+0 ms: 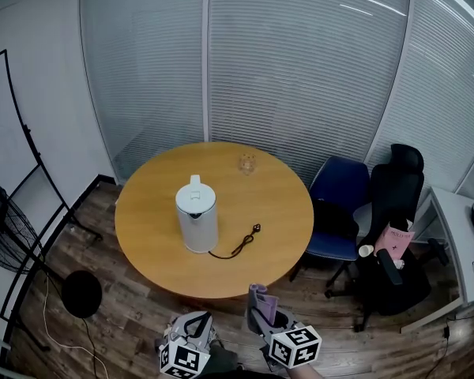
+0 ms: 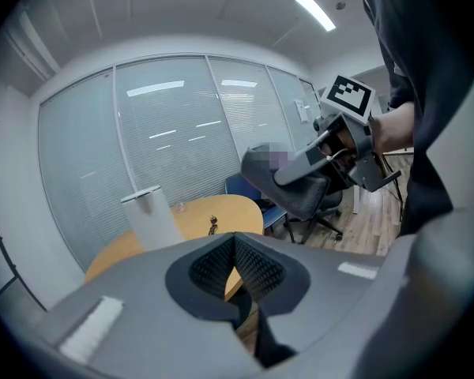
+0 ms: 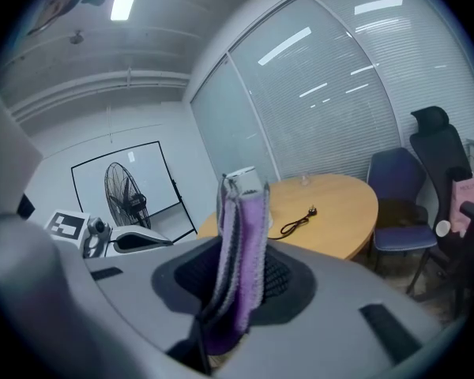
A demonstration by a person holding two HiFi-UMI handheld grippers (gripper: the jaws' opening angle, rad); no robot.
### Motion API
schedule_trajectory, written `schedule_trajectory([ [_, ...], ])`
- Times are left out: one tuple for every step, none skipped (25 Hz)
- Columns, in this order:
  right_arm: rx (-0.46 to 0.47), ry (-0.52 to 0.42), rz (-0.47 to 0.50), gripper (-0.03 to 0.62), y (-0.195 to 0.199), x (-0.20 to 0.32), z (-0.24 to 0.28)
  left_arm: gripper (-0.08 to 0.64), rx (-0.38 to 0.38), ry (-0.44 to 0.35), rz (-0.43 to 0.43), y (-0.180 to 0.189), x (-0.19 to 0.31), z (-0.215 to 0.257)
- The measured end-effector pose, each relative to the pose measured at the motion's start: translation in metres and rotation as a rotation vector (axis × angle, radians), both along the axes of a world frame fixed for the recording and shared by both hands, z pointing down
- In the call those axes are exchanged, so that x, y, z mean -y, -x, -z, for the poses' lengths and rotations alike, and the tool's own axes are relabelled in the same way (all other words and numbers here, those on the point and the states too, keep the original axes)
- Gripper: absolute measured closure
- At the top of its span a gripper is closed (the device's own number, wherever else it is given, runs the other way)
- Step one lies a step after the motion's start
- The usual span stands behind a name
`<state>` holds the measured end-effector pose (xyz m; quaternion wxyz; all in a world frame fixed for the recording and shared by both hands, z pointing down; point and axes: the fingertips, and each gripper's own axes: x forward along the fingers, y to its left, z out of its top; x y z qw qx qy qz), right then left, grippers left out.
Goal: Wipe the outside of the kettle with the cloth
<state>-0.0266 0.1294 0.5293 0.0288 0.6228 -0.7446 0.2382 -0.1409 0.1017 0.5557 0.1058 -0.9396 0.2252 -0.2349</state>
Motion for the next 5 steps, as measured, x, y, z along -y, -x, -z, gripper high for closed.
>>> schedule_trajectory([
  [-0.001, 0.000, 0.000, 0.492, 0.0000, -0.0015, -0.0003, 0.549, 0.000, 0.001, -0.001, 0.0000, -0.0018, -0.0003],
  [-0.002, 0.000, -0.001, 0.492, -0.0002, -0.0030, -0.0007, 0.549, 0.000, 0.002, -0.002, -0.0002, -0.0037, -0.0005],
  [-0.003, 0.000, -0.001, 0.492, -0.0006, -0.0044, -0.0011, 0.549, 0.000, 0.002, -0.003, -0.0005, -0.0054, -0.0007],
  [-0.004, 0.000, -0.002, 0.492, -0.0012, -0.0057, -0.0014, 0.549, 0.000, 0.002, -0.004, -0.0009, -0.0072, -0.0010],
  [-0.004, 0.000, -0.002, 0.492, -0.0019, -0.0071, -0.0016, 0.549, 0.001, 0.002, -0.005, -0.0013, -0.0090, -0.0014],
])
